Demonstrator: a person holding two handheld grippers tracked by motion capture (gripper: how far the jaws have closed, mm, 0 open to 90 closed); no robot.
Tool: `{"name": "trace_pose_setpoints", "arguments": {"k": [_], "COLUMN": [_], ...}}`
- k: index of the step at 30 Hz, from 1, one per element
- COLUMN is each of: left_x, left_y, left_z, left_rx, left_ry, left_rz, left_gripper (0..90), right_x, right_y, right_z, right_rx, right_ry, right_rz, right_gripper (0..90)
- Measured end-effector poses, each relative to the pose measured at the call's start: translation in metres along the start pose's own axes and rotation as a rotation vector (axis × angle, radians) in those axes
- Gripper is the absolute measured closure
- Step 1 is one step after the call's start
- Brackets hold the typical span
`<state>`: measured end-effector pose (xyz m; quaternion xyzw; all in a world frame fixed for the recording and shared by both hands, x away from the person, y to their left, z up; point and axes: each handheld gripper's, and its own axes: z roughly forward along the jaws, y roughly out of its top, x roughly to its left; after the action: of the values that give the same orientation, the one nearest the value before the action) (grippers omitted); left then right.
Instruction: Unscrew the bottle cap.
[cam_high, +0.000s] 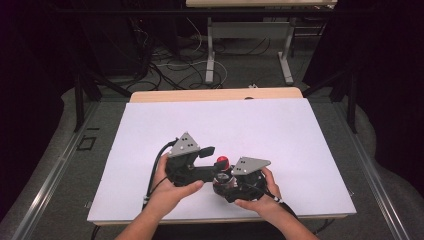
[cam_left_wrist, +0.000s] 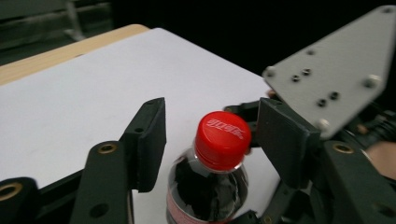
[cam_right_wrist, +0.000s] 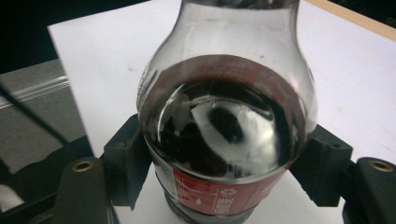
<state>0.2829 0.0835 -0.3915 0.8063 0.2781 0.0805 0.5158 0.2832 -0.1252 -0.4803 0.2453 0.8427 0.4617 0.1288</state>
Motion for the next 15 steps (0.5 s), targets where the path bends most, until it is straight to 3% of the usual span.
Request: {"name": "trace_pose_setpoints", "arguments": {"k": [1, 2, 3, 4, 6, 10, 11, 14, 15], "left_x": [0.005, 0.005, 0.011, 0.011, 0.018, 0.023, 0.026, 0.029, 0.031], "left_y": [0.001, 0.001, 0.003, 0.003, 0.004, 0.003, 0.002, 0.0, -0.001], "left_z": [-0.006, -0.006, -0.01, -0.01, -0.011, -0.01, -0.007, -0.003, 0.0], "left_rx": [0.012, 0.012, 0.034, 0.034, 0.064, 0.073, 0.078, 0.078, 0.075], "left_ry": [-0.084, -0.084, -0.154, -0.154, -0.227, -0.268, -0.294, -0.312, -0.334], "left_rz": [0.033, 0.033, 0.074, 0.074, 0.098, 0.118, 0.137, 0.15, 0.15], "left_gripper": [42.0, 41.6, 41.0, 41.0, 41.0, 41.2, 41.8, 42.3, 43.3], "right_x": [0.0, 0.001, 0.001, 0.002, 0.002, 0.006, 0.008, 0.01, 0.012], "right_y": [0.0, 0.0, 0.001, 0.001, 0.001, 0.002, 0.002, 0.002, 0.003], "right_z": [0.0, 0.0, 0.0, 0.0, 0.0, 0.001, 0.001, 0.001, 0.001], "right_rx": [-0.002, -0.006, -0.006, -0.009, 0.0, -0.016, -0.011, -0.022, -0.026], "right_ry": [0.012, 0.022, 0.035, 0.045, 0.078, 0.101, 0.131, 0.146, 0.161], "right_rz": [-0.007, -0.008, -0.009, -0.023, -0.033, -0.045, -0.059, -0.065, -0.086], "right_gripper": [28.6, 28.6, 28.6, 28.6, 28.6, 28.6, 28.6, 28.6, 28.6]}}
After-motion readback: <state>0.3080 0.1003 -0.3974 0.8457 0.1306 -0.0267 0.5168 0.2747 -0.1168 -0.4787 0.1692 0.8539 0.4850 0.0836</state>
